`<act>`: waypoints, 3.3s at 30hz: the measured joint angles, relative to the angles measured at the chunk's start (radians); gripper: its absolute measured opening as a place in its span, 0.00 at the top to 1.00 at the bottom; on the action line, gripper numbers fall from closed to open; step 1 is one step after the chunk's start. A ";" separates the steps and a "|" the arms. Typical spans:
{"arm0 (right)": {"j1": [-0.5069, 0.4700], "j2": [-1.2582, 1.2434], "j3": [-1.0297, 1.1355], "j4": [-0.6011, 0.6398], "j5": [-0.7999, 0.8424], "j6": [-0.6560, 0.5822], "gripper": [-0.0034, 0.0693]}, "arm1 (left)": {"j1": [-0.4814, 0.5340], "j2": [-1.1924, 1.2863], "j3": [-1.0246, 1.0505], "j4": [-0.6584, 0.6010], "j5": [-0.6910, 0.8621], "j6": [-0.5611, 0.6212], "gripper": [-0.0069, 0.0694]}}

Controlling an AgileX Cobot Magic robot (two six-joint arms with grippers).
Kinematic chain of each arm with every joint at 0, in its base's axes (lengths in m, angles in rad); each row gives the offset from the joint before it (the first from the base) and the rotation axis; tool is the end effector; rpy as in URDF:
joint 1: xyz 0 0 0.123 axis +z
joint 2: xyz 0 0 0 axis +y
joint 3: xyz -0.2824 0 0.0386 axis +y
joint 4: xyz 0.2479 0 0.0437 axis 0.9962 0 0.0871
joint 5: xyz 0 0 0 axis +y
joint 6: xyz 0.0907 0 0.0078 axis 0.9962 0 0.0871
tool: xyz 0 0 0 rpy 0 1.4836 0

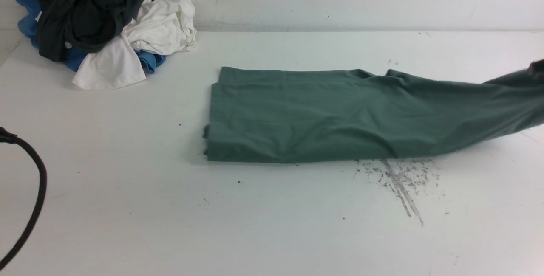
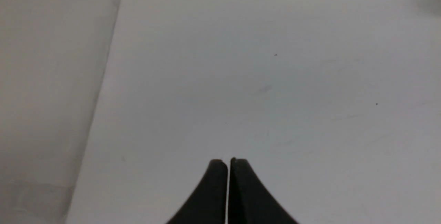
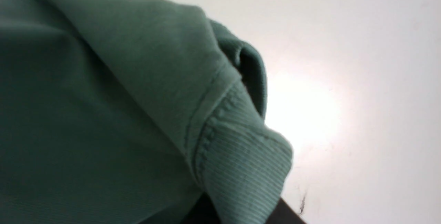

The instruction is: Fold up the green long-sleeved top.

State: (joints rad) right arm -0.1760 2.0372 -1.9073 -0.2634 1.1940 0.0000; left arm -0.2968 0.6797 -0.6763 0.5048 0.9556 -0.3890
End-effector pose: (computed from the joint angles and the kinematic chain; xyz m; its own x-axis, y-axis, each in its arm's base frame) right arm 0.4321 -0.0992 0.2860 -0.9464 0.0710 -0.3152 0.1581 0.9525 -0.2601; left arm 0.1161 0.0021 0.3129 -0.6895 0.1338 -0.7118 -0.0478 0.9722 0.2291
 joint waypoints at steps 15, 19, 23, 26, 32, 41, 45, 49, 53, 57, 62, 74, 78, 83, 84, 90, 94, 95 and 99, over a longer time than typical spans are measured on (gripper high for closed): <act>0.512 0.095 -0.118 0.554 -0.091 -0.040 0.95 | 0.000 0.023 0.109 -0.053 -0.253 -0.057 0.92; 0.595 0.190 -0.118 0.630 -0.191 -0.045 0.95 | 0.000 0.023 0.109 -0.071 -0.252 -0.057 0.92; 0.623 0.254 -0.118 0.767 -0.273 -0.103 0.87 | 0.000 0.023 0.109 -0.090 -0.252 -0.057 0.92; 0.624 0.260 -0.118 0.856 -0.307 -0.160 0.77 | 0.000 0.023 0.109 -0.093 -0.252 -0.057 0.92; 0.623 0.226 -0.118 0.982 -0.327 -0.299 0.49 | 0.000 0.023 0.109 -0.093 -0.252 -0.057 0.92; 0.628 0.245 -0.121 0.892 -0.223 -0.344 0.61 | 0.000 0.022 0.109 -0.084 -0.273 -0.057 0.92; 0.650 0.348 -0.121 0.893 -0.220 -0.355 0.84 | 0.000 -0.001 0.109 -0.064 -0.290 -0.040 0.92; 0.652 0.347 -0.136 0.881 -0.239 -0.394 0.95 | 0.000 -0.116 0.109 -0.045 -0.310 0.032 0.92; 0.649 0.256 -0.217 0.707 -0.195 -0.391 0.97 | 0.000 -0.291 0.135 -0.036 -0.353 0.100 0.92; 0.650 0.104 -0.329 0.437 -0.110 -0.349 0.97 | 0.000 -0.451 0.204 -0.025 -0.364 0.114 0.92; 0.651 -0.150 -0.402 0.123 -0.023 -0.266 0.97 | 0.000 -0.609 0.322 -0.022 -0.362 0.114 0.92; 0.651 -0.760 0.277 0.122 -0.399 -0.169 0.97 | 0.000 -0.647 0.404 -0.022 -0.358 0.114 0.92; 0.651 -1.000 0.724 0.175 -0.746 -0.169 0.97 | 0.000 -0.647 0.406 -0.022 -0.358 0.114 0.92; 0.651 -1.307 1.240 0.250 -1.119 -0.167 0.97 | 0.000 -0.647 0.406 -0.022 -0.358 0.113 0.92; 0.651 -1.353 1.347 0.256 -1.194 -0.166 0.97 | 0.000 -0.647 0.406 -0.022 -0.358 0.113 0.92; 0.651 -1.494 1.672 0.263 -1.436 -0.165 0.97 | 0.000 -0.647 0.406 -0.022 -0.358 0.113 0.92; 0.651 -1.503 1.800 0.263 -1.487 -0.165 0.97 | 0.000 -0.647 0.406 -0.022 -0.358 0.113 0.92; 0.651 -1.505 1.827 0.263 -1.488 -0.165 0.97 | 0.000 -0.647 0.406 -0.022 -0.358 0.113 0.92; 0.651 -1.506 1.921 0.263 -1.480 -0.165 0.97 | 0.000 -0.647 0.406 -0.022 -0.358 0.113 0.92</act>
State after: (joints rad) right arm 0.4748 0.5307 0.0137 0.0000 -0.2859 -0.1653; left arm -0.2968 0.0328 -0.2703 0.4826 0.5975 -0.2763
